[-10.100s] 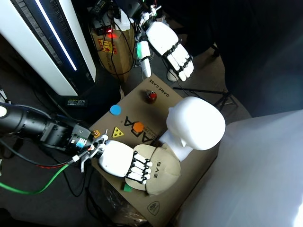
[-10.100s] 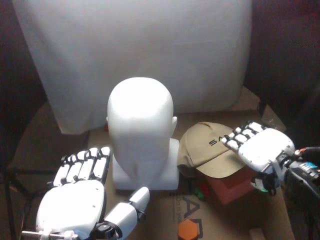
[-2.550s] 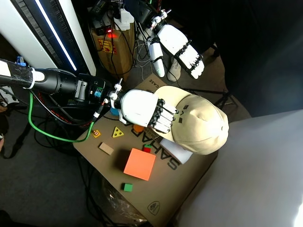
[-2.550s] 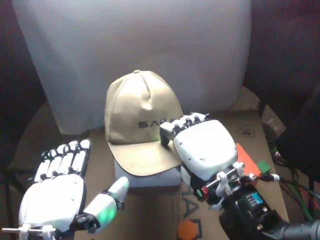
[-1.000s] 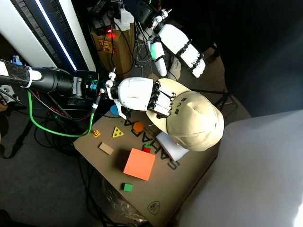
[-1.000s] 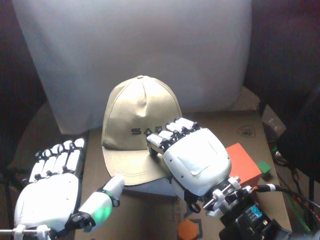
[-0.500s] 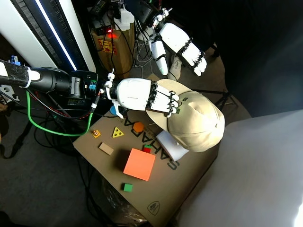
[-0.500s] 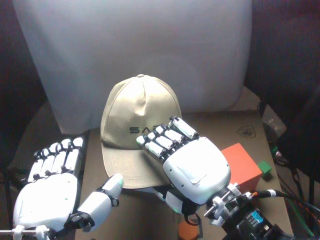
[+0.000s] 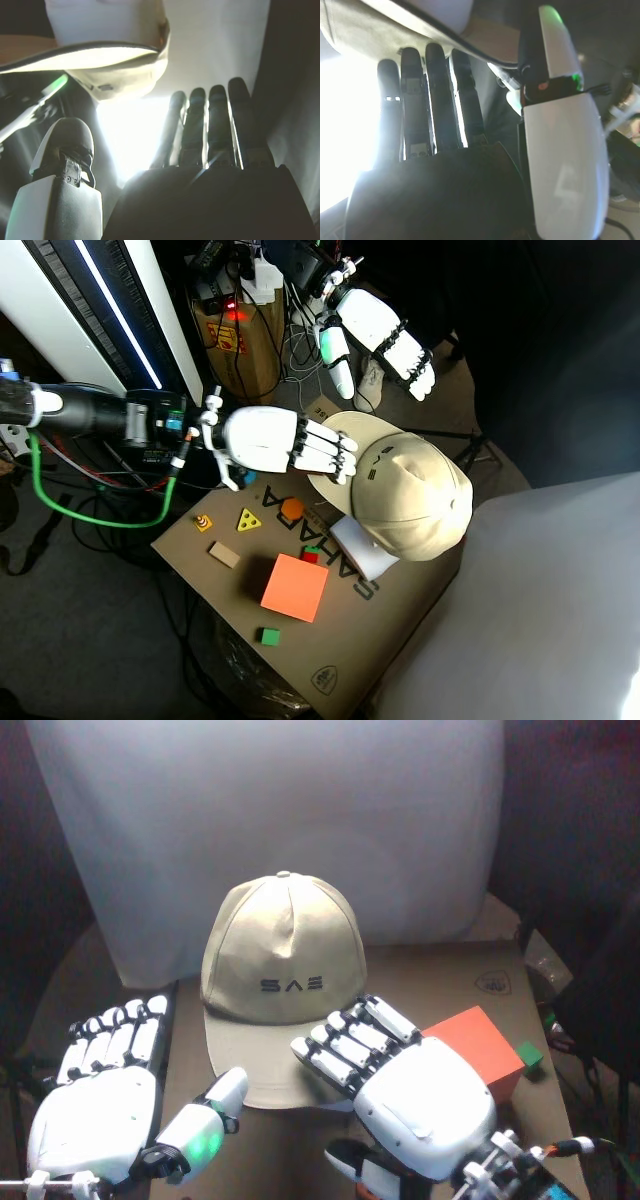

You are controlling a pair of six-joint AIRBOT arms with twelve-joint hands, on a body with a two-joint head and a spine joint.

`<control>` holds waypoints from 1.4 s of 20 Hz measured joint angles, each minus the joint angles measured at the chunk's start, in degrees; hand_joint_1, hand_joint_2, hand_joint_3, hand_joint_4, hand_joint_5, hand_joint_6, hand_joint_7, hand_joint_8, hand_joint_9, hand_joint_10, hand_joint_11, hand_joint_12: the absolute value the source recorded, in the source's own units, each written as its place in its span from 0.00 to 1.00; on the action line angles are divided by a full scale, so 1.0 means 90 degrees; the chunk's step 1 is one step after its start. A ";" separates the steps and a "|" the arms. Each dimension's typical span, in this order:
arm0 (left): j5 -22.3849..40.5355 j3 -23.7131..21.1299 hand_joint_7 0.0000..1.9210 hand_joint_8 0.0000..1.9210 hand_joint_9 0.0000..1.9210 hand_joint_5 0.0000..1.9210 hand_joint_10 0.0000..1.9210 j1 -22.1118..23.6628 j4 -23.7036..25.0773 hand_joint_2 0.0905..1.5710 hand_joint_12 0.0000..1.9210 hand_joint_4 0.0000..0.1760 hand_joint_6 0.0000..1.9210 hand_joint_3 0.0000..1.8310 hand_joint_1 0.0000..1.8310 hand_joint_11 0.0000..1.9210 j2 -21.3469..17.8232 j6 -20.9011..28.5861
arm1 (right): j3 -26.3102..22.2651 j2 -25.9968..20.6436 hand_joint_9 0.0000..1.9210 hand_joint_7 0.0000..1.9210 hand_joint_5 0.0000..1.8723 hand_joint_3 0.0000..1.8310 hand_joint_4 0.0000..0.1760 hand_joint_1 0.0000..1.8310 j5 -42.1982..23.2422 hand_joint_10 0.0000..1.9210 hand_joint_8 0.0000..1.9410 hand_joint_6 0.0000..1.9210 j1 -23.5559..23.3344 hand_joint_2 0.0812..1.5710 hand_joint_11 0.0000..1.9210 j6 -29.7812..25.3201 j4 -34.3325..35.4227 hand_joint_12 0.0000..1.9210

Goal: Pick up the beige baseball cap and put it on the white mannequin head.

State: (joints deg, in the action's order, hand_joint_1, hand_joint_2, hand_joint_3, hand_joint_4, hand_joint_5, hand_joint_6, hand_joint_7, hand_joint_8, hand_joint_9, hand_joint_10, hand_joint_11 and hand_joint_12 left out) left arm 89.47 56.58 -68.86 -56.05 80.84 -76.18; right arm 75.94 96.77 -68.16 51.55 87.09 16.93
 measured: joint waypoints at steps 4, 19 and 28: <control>0.0002 -0.0095 0.02 0.00 0.02 0.03 0.00 0.0000 -0.0005 0.72 0.12 0.00 0.00 0.00 0.00 0.00 -0.0005 -0.0061 | -0.0969 -0.0862 0.23 0.25 0.24 0.00 0.00 0.45 0.0027 0.00 0.00 0.00 0.0136 0.63 0.02 -0.0032 -0.0219 0.61; -0.0328 -0.1987 0.56 0.07 0.46 0.43 0.33 0.1375 -0.1144 0.75 0.64 0.32 0.54 0.00 0.49 0.35 -0.1438 -0.0889 | -0.2839 -0.4454 0.33 0.40 0.46 0.00 0.99 0.53 0.6968 0.84 0.60 0.62 -0.2336 0.72 0.37 -0.0457 0.1746 0.96; -0.0406 -0.2975 0.58 1.00 0.59 0.55 1.00 0.2283 -0.1841 0.71 1.00 0.23 1.00 0.00 0.72 0.64 -0.2426 -0.0894 | -0.3252 -0.4063 0.80 0.72 0.63 0.03 0.00 0.80 0.7225 1.00 1.00 0.99 -0.2402 0.73 0.93 0.0631 0.1984 1.00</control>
State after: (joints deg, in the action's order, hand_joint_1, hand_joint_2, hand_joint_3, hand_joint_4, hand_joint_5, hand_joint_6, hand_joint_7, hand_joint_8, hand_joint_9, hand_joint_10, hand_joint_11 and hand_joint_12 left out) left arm 85.82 29.80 -48.31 -72.62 59.00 -84.23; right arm 46.68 60.20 -3.14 29.93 92.77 34.79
